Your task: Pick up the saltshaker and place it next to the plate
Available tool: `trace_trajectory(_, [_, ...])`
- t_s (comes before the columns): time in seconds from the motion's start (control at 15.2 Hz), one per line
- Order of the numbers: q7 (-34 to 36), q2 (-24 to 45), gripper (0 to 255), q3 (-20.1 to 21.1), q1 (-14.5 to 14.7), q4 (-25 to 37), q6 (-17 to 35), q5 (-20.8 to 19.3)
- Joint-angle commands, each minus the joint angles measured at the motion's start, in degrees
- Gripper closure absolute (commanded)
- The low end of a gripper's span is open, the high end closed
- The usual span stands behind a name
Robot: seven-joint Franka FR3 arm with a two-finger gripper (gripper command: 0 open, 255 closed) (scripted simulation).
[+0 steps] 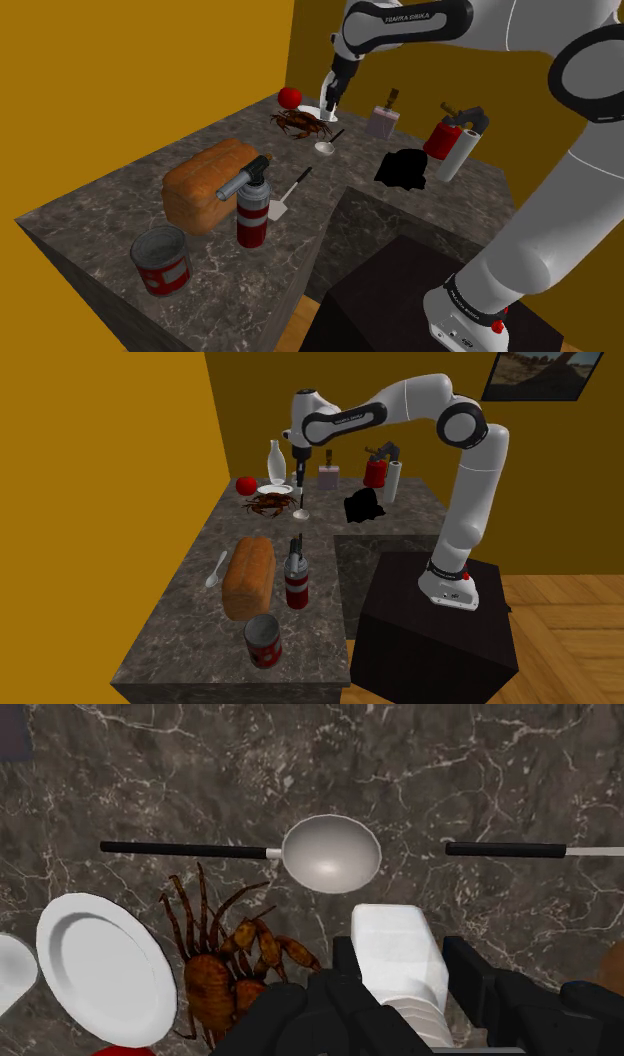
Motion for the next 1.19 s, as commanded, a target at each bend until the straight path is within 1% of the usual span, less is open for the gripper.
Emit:
trace_trajectory(0.0, [-2.9, 0.8, 255, -1.2, -1.5, 0.7, 0.3, 0.4])
trace_trajectory(0.53, [-13.1, 6.3, 255, -5.0, -7.2, 8.0, -1.0, 2.2])
trace_trajectory(0.92, [-20.3, 12.7, 255, -7.2, -11.7, 17.1, -3.5, 3.9])
trace_trajectory(0.99, [-21.4, 14.0, 255, -7.5, -12.5, 19.0, -4.1, 4.2])
trace_trajectory(1.06, [-23.3, 16.4, 255, -8.0, -13.8, 22.6, -5.3, 4.7])
trace_trajectory(1.12, [-23.3, 16.4, 255, -8.0, -13.8, 21.8, -4.5, 4.7])
